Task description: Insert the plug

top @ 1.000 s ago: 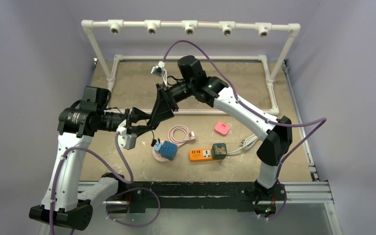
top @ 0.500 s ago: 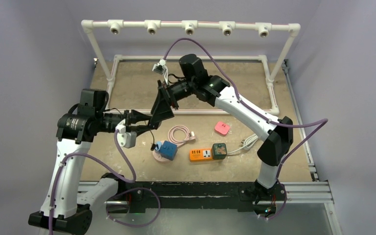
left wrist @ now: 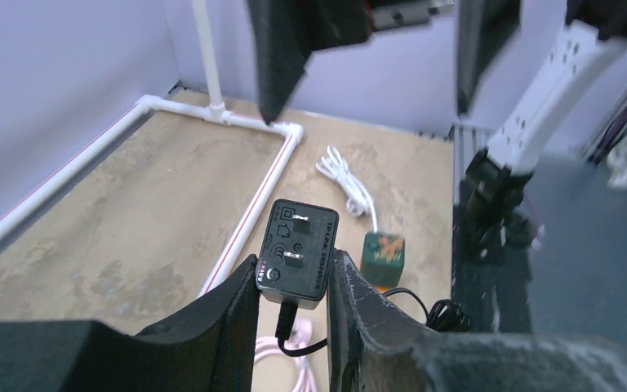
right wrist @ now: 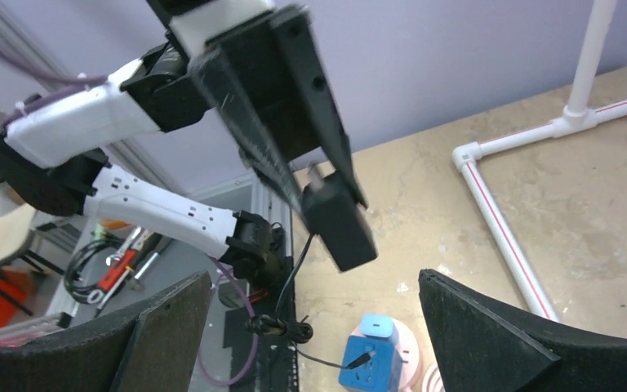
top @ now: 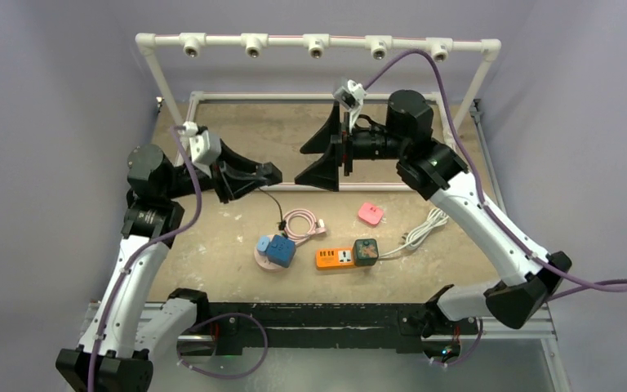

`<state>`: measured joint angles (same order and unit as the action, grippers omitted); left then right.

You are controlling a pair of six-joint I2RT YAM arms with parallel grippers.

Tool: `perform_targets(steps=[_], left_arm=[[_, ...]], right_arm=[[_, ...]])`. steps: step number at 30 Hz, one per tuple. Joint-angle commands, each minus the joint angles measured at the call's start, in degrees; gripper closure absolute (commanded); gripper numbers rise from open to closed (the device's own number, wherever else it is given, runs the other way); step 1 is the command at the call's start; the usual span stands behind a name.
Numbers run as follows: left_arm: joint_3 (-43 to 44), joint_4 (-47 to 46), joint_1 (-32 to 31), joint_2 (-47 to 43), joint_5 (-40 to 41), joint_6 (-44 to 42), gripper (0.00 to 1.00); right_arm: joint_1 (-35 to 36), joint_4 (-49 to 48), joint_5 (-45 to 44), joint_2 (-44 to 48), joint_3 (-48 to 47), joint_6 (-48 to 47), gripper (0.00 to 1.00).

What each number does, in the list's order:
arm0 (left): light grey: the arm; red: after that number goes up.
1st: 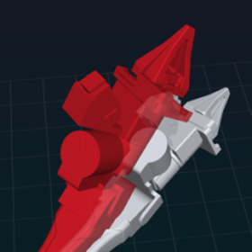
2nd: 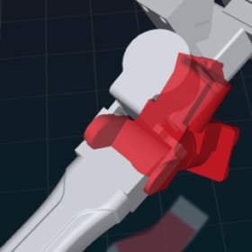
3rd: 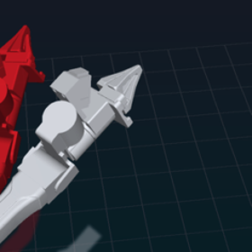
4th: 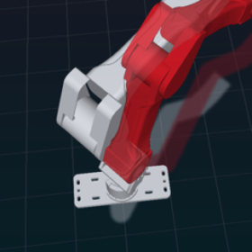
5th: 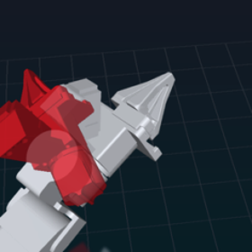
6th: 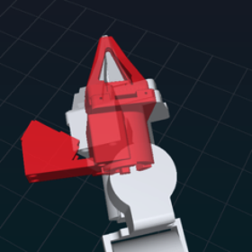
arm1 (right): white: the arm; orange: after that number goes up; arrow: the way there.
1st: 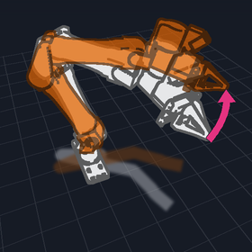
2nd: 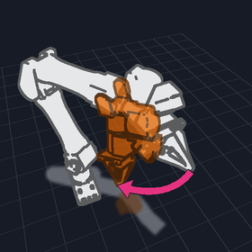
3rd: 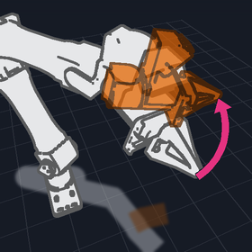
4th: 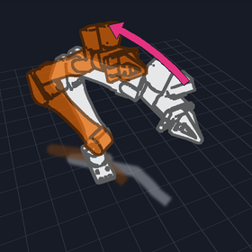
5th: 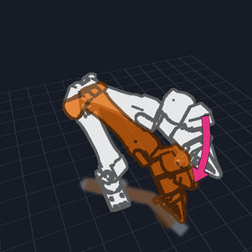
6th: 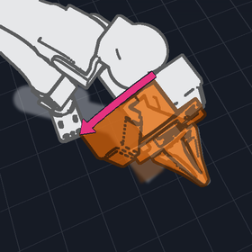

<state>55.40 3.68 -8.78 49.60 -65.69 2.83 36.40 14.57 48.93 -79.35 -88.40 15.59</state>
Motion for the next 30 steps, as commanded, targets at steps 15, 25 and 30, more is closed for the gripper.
perform_targets(steps=[15, 25, 30], left_arm=[[2.4, -26.4, -0.2, 4.6, 7.9, 42.0, 1.00], [2.7, -27.5, -0.2, 4.7, 8.3, 43.0, 1.00], [2.7, -27.5, -0.2, 4.6, 7.7, 43.1, 1.00]], right_arm=[[1.3, -26.8, -3.7, 0.6, 9.9, 8.3, 0.17], [3.9, -28.1, -3.2, -2.7, 8.0, 10.9, 0.40], [4.2, -29.1, -2.9, -3.5, 7.5, 12.6, 0.64]])
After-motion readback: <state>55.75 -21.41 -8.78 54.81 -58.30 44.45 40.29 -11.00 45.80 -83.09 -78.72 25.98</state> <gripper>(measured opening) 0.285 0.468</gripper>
